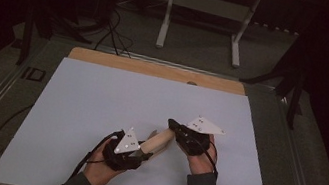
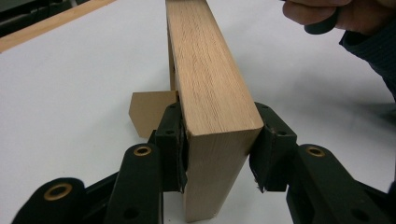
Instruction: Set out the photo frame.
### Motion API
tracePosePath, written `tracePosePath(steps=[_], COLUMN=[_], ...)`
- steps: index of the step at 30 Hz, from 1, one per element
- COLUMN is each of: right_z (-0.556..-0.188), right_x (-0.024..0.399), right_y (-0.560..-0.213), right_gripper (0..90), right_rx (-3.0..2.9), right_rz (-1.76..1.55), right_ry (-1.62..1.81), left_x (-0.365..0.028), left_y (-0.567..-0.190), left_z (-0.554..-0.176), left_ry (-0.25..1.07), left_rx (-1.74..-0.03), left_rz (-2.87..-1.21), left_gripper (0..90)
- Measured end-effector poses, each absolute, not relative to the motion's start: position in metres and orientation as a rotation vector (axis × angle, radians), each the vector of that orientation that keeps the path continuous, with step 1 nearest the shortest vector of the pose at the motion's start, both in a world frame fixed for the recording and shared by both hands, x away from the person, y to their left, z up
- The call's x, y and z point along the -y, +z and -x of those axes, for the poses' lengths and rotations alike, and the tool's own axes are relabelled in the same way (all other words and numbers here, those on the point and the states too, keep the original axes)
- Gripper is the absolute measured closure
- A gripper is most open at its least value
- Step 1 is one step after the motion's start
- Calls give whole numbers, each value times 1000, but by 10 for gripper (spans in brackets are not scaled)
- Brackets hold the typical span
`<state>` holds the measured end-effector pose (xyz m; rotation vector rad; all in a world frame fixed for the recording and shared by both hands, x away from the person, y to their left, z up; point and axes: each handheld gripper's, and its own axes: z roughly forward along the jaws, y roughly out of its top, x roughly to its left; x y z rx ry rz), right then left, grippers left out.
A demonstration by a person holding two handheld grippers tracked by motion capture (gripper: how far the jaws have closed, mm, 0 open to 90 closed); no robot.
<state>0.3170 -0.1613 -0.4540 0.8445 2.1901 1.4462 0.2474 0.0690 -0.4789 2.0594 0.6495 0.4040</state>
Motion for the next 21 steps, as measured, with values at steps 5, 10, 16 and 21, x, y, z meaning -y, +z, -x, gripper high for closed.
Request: tracePosePath(steps=[5, 10, 16, 21], right_z=[-317, -317, -317, -317], right_x=[159, 157, 158, 160], right_y=[-457, -457, -456, -456], right_gripper=[896, 896, 897, 897], right_rx=[-2203, -2202, -2203, -2207], right_rz=[-844, -840, -854, -868], right_ry=[1415, 1402, 1396, 1396], left_x=[-68, -68, -74, -80], left_y=[-479, -479, -479, -481], left_z=[-246, -247, -252, -258], left_ry=[417, 435, 460, 454], left_rx=[-625, -625, -692, -755], left_rz=[-2072, -2076, -2067, -2042], left_gripper=[601, 598, 579, 564])
